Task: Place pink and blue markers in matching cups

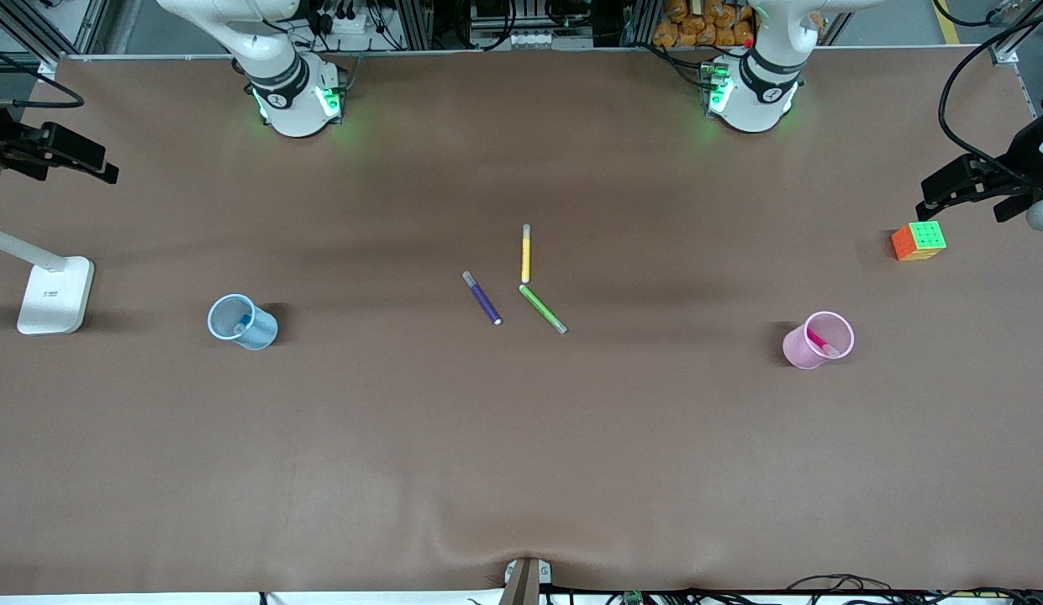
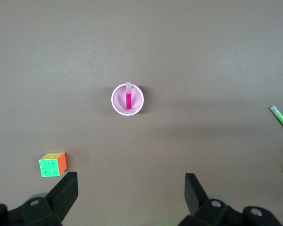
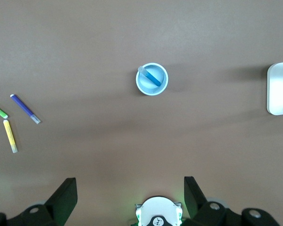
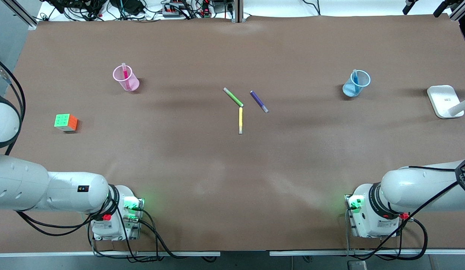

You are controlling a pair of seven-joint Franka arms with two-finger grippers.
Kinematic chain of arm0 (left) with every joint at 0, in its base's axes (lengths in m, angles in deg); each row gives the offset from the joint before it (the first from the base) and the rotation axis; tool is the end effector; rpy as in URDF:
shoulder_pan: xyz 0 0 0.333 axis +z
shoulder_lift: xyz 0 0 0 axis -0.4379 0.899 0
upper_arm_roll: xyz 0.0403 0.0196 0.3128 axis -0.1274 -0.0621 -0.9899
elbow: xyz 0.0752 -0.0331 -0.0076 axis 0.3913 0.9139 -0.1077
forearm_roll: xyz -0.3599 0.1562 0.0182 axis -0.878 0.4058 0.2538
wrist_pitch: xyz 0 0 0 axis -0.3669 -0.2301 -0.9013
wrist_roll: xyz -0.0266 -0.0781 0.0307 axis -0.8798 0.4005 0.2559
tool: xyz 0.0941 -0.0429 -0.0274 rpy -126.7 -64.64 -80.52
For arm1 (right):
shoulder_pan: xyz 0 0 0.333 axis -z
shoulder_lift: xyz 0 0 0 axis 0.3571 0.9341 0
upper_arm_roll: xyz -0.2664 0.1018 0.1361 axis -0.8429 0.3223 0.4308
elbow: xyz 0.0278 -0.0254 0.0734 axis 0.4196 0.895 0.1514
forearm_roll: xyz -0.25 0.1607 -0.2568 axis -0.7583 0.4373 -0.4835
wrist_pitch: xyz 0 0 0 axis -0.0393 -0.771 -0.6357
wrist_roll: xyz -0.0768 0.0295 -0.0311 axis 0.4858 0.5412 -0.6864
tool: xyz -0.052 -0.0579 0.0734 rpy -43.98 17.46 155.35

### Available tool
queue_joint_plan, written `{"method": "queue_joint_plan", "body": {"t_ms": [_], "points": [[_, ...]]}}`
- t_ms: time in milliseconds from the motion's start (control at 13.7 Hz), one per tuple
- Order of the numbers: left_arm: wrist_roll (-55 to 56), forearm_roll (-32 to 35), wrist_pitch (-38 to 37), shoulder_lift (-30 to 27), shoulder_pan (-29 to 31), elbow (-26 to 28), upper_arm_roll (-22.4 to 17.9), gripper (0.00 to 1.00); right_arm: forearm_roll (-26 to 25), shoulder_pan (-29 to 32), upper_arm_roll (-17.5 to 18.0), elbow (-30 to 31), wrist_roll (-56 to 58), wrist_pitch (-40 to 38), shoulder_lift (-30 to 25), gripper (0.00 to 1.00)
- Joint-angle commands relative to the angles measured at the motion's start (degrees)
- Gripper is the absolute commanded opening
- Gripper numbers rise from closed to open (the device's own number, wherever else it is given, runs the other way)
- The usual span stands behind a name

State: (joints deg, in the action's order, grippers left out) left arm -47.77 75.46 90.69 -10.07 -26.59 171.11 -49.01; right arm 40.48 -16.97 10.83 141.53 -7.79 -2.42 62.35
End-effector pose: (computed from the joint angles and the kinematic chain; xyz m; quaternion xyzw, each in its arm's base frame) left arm 0.5449 -0.0096 0.6386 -0.9999 0.0071 -0.0147 0.0029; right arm 0.5160 -0.0164 0.6540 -0.9958 0.0453 0.0719 0.0327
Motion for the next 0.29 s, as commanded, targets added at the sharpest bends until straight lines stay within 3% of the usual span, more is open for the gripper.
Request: {"method": "queue_joint_plan", "body": {"t_ms": [0,219], "points": [[-0.58,-0.34,-0.7,0.33,0.09,-0.84,0.01,1.0,-1.06,-0.35,0.06,0.26,-0.42,1.3,-0.51,1.0],[-0.58,-0.34,-0.78,0.33,0.18,-0.84,0.01,1.0,-1.06,-0.44,0.06,0.43,-0.42,1.13,-0.42,1.0]]}}
